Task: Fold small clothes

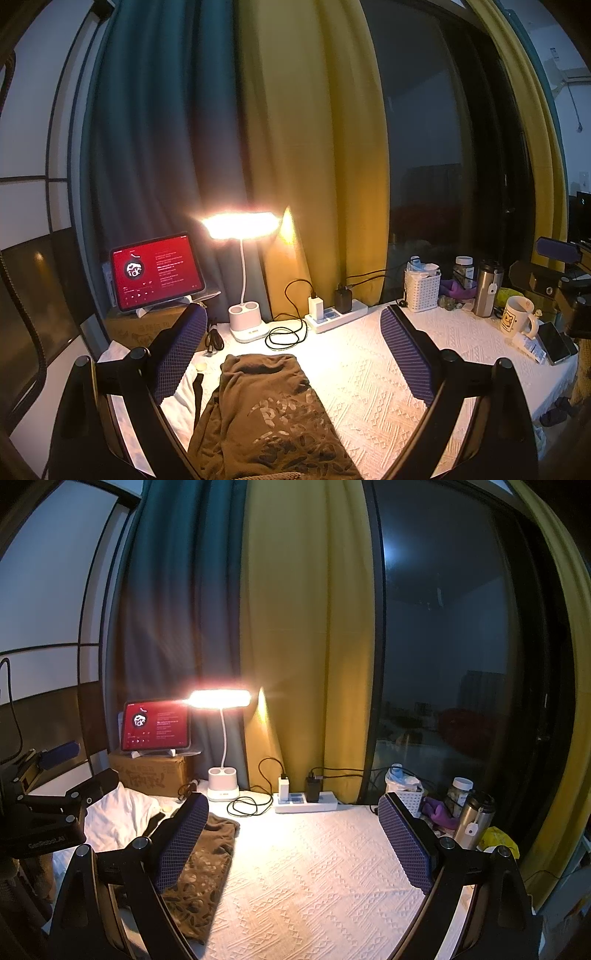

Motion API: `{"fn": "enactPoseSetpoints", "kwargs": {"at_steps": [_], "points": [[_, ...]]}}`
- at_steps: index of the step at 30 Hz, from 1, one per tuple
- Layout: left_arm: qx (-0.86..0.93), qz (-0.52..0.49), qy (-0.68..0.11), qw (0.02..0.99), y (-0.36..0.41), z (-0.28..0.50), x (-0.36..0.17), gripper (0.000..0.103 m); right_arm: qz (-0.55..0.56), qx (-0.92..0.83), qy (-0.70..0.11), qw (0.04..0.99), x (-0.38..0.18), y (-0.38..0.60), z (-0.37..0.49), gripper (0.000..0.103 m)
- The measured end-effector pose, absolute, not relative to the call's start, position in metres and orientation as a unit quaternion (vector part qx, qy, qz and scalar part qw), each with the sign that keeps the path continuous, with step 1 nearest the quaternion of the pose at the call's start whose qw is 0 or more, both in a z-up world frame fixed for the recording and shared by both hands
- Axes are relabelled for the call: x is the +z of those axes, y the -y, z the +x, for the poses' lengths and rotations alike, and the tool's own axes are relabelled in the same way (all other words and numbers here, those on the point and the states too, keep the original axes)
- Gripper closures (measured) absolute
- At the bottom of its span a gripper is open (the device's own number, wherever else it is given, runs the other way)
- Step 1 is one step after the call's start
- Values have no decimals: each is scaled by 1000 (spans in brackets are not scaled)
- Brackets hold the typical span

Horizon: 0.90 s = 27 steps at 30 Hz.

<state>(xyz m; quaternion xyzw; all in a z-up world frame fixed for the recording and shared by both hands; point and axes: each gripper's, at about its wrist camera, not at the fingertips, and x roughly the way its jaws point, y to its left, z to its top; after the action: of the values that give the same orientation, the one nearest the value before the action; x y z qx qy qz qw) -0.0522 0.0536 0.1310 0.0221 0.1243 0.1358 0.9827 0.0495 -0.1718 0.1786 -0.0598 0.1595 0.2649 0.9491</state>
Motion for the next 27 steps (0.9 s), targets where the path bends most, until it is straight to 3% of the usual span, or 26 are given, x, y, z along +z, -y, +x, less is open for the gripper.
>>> {"fn": "enactPoseSetpoints", "kwargs": {"at_steps": [27], "points": [[134,21,-126,983,-56,-52,128,8,-63,269,-165,947,175,170,54,9]]}}
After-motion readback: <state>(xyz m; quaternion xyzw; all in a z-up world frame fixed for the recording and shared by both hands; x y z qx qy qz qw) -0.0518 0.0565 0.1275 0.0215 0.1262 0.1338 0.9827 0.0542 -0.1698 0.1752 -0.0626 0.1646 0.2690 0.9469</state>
